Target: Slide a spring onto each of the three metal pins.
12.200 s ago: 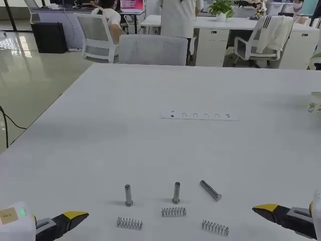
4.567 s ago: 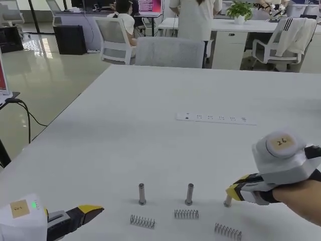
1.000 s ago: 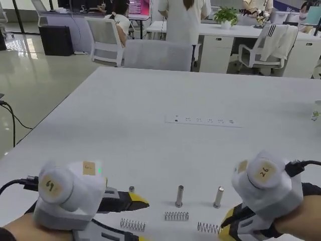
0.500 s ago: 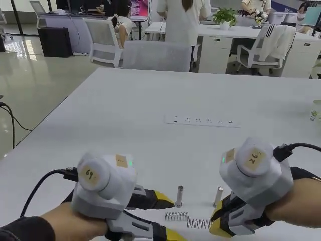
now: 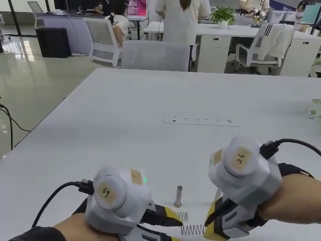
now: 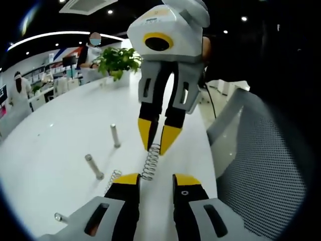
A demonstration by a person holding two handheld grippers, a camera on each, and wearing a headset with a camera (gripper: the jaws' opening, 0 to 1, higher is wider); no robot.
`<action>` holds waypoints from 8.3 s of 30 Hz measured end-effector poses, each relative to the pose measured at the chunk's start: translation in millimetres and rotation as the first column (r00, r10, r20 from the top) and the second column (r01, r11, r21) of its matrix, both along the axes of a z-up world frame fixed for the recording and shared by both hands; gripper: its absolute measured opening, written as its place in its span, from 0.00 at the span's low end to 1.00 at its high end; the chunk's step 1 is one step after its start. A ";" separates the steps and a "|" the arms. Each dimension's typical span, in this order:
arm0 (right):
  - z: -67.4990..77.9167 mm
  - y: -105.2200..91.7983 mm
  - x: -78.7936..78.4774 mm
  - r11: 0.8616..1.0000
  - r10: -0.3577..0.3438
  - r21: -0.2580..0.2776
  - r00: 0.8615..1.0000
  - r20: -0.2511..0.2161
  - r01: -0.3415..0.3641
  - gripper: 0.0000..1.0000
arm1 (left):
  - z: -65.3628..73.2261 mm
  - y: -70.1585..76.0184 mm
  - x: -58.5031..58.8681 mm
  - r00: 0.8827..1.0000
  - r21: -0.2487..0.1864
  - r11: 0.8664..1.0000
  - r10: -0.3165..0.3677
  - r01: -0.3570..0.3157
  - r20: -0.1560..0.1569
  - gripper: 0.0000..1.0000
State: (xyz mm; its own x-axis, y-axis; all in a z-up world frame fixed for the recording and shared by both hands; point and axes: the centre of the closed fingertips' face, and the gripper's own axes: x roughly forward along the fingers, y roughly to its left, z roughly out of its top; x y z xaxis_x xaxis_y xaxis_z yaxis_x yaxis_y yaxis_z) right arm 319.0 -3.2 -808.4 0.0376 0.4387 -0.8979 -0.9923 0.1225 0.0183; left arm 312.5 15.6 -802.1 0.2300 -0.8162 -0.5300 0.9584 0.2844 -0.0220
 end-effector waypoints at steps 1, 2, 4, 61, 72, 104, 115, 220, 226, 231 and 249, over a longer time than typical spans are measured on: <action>-0.1 0.2 -0.5 1.000 0.003 -0.002 1.000 -0.001 -0.003 0.08 | -1.7 -0.1 -0.1 1.000 0.009 1.000 -0.003 0.003 0.005 0.17; -0.1 0.7 -1.2 1.000 0.004 -0.002 1.000 -0.004 -0.004 0.08 | -2.3 -0.2 0.0 1.000 0.014 1.000 -0.005 0.005 0.011 0.16; -0.4 1.5 -2.7 1.000 0.009 -0.006 1.000 -0.009 -0.009 0.08 | -2.7 0.3 1.2 1.000 0.022 1.000 -0.007 0.007 0.026 0.14; 25.5 30.2 -4.7 0.989 -0.007 0.149 1.000 0.006 0.006 0.09 | -1.7 1.1 6.3 0.995 0.031 1.000 -0.004 0.001 0.103 0.02; 25.1 33.5 -5.2 0.982 -0.027 0.189 0.999 -0.030 0.032 0.10 | 11.7 -2.7 7.1 0.993 -0.023 1.000 0.006 -0.003 0.118 0.02; 29.1 19.7 3.8 0.988 -0.049 0.147 0.999 -0.022 0.051 0.08 | 14.9 8.3 10.1 0.996 -0.081 0.994 0.081 -0.079 0.026 0.20; 30.7 4.9 13.6 0.991 -0.067 0.120 0.998 -0.006 0.067 0.08 | 18.7 34.4 10.5 0.992 -0.075 0.990 0.122 -0.121 0.019 0.27; -35.1 -37.3 103.0 0.975 -0.090 -0.202 0.995 0.034 0.095 0.08 | 14.5 120.9 -1.5 0.886 -0.181 0.868 0.461 -0.462 -0.049 0.50; -42.2 -38.1 104.0 0.972 -0.094 -0.214 0.995 0.031 0.099 0.09 | 14.7 122.1 -1.0 0.884 -0.182 0.866 0.464 -0.465 -0.049 0.50; -42.9 -38.3 102.2 0.971 -0.095 -0.215 0.995 0.031 0.100 0.09 | 14.3 122.9 -1.0 0.884 -0.181 0.866 0.466 -0.467 -0.049 0.50; -34.3 -37.4 100.4 0.978 -0.082 -0.187 0.995 0.057 0.091 0.18 | 14.9 122.5 -1.3 0.885 -0.182 0.867 0.464 -0.464 -0.045 0.50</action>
